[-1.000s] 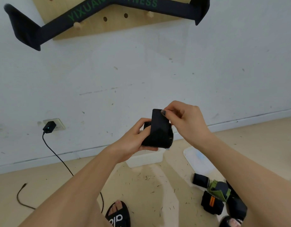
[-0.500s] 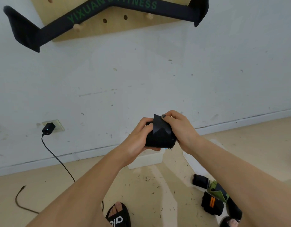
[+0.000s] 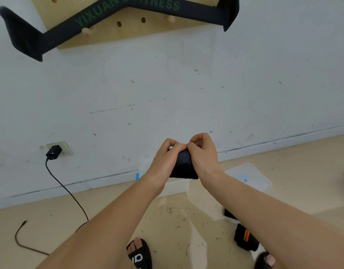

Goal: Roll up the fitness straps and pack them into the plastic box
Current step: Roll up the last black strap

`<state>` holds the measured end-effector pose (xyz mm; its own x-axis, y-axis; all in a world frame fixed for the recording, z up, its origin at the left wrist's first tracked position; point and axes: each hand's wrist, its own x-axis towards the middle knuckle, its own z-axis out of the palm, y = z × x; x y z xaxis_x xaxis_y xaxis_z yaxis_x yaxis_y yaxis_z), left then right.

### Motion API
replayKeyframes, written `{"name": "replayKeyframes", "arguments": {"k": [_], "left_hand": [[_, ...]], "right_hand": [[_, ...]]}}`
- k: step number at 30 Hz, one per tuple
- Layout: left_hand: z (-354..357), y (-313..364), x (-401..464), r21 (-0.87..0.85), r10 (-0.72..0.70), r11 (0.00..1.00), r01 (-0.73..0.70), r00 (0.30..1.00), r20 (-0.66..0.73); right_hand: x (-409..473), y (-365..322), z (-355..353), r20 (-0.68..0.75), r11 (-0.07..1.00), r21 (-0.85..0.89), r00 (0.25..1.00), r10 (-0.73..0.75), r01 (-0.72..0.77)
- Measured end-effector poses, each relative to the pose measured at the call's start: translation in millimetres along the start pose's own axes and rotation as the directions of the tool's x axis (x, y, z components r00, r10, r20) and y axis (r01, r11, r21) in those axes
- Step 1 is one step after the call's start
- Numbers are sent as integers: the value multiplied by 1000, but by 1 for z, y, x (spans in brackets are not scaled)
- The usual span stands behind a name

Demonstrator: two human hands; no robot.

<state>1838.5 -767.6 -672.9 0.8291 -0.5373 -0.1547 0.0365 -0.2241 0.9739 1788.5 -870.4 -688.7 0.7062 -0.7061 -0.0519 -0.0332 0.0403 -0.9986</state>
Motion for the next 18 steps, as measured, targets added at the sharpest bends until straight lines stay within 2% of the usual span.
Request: {"name": "replayKeyframes", "arguments": {"k": [4, 6, 11, 15, 18], "left_hand": [[5, 1, -4, -49, -68, 997, 67, 997, -27], [8, 1, -9, -17, -91, 996, 91, 995, -26], [21, 0, -24, 52, -169, 985, 163, 974, 154], [34, 10, -36, 89, -181, 982, 164, 952, 246], [42, 9, -37, 97, -185, 982, 164, 944, 275]], "right_hand": [[-6, 0, -7, 28, 999, -1, 999, -36, 36], [-7, 1, -14, 41, 999, -42, 999, -23, 25], [-11, 2, -38, 3, 994, -101, 999, 35, -34], [-8, 4, -56, -70, 987, -118, 992, 102, -110], [-4, 8, -66, -47, 978, -108, 983, 176, -180]]}}
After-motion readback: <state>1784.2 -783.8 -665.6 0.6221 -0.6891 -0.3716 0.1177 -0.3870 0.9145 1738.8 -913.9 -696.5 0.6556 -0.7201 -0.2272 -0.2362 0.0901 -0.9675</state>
